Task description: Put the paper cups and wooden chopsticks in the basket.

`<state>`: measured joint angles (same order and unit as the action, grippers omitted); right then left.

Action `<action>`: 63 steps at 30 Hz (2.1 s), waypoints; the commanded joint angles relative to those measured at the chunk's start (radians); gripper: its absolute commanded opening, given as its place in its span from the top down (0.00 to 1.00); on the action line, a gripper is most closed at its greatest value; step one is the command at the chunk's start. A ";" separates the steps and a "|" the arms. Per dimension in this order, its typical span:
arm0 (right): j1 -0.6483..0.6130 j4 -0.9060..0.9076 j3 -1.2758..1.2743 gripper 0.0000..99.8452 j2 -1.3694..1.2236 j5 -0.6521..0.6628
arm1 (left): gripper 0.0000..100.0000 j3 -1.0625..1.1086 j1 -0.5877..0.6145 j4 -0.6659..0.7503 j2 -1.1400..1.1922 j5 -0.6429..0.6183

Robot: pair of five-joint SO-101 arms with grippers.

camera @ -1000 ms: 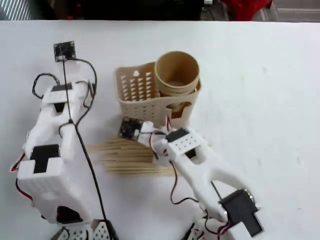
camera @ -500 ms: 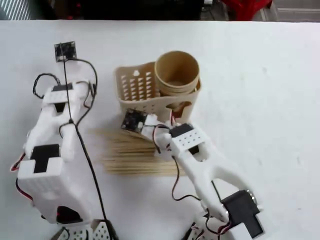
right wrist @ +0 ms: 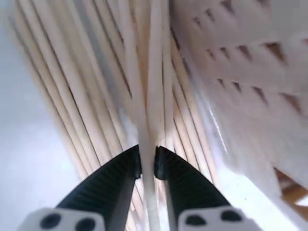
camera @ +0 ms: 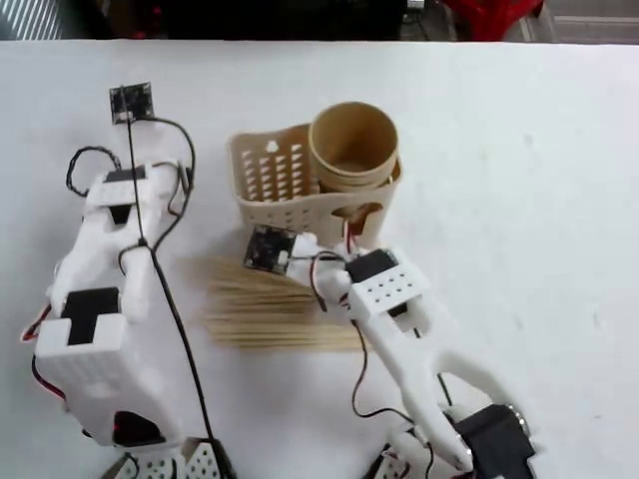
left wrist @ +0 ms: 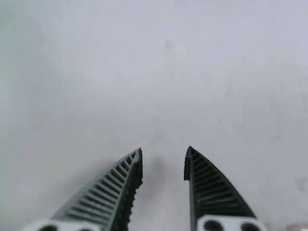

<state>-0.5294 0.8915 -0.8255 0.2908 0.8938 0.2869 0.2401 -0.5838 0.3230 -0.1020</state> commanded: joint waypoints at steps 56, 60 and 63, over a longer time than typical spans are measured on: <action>-0.018 0.099 0.041 0.80 0.053 0.018 | 0.84 -0.052 -0.025 -0.003 -0.008 0.011; -0.145 0.097 0.046 0.80 0.071 -0.009 | 0.84 -0.052 -0.024 -0.003 -0.008 0.012; -0.205 0.074 0.063 0.80 0.031 -0.025 | 0.84 -0.048 -0.022 -0.003 -0.008 0.012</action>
<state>-0.6843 0.9866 -0.8163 0.3230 0.8815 0.2854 0.2386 -0.5838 0.3230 -0.1020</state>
